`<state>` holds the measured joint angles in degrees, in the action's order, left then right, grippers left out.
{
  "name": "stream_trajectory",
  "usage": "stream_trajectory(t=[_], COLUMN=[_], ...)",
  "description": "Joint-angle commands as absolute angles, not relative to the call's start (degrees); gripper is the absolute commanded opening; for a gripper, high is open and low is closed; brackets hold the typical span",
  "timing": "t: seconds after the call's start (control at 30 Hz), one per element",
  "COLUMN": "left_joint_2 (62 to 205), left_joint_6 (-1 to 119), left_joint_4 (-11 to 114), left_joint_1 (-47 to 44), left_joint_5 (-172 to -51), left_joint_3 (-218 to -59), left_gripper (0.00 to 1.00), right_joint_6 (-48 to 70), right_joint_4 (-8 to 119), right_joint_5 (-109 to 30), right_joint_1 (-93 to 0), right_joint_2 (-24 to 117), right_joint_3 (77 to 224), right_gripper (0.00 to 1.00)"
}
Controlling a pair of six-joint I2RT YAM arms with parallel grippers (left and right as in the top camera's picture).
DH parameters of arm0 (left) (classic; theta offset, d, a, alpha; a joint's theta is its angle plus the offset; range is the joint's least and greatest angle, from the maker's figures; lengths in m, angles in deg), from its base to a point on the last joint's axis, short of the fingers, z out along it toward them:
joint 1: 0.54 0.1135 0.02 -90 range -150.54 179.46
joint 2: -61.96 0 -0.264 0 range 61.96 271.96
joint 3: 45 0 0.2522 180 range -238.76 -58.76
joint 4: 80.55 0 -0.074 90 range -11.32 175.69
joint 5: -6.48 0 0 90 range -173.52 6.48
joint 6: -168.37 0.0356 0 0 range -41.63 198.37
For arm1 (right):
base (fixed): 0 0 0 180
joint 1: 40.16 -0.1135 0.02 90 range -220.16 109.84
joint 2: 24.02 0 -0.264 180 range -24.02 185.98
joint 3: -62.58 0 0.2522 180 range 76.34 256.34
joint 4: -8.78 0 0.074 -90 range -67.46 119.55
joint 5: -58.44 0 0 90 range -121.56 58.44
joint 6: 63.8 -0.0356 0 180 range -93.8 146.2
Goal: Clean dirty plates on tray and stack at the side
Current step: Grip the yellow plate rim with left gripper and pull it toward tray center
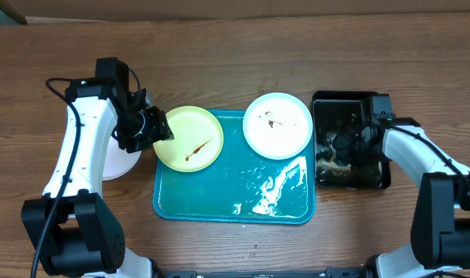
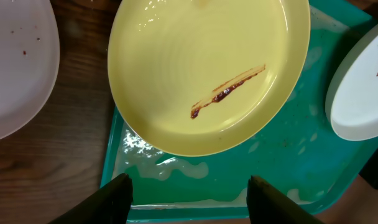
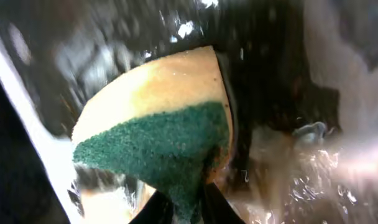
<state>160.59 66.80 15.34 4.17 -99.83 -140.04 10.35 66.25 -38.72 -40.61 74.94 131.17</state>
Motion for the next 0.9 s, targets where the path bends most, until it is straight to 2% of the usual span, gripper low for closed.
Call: stream_trajectory(t=[0.0,0.17,0.27,0.4,0.47,0.6,0.7,0.87], left_joint_2=[159.67,159.67,159.67,159.67,159.67,159.67,159.67,159.67], left_joint_6=[68.11,68.09,68.11,68.11,68.09,68.11,68.11,68.11], left_joint_4=[14.99,15.01,15.08,14.97,14.99,15.23,15.21,15.16], left_joint_1=[3.93,3.93,3.93,3.93,3.93,3.93,3.93,3.93], left_joint_5=[-100.51,-100.51,-100.49,-100.51,-100.49,-100.49,-100.18,-99.85], left_joint_3=[-141.02,-141.02,-141.02,-141.02,-141.02,-141.02,-141.02,-141.02], left_gripper=[0.6,0.59,0.59,0.59,0.58,0.58,0.58,0.59], right_joint_6=[9.84,3.42,3.7,7.09,9.3,9.32,4.27,2.74], right_joint_4=[71.65,76.56,73.2,70.12,70.84,76.87,80.41,81.83], right_joint_5=[-33.32,-17.28,-23.94,-40.62,-44.73,-34.22,-26.09,-24.91], right_joint_1=[-41.15,-39.19,-37.07,-37.59,-39.34,-44.74,-46.51,-44.8], right_joint_2=[75.99,75.99,75.99,75.99,75.99,75.99,75.99,75.99], right_joint_3=[130.47,129.72,130.8,131.58,131.58,131.3,130.99,131.01], right_gripper=[0.12,0.11,0.12,0.11,0.06,0.04,0.04,0.04])
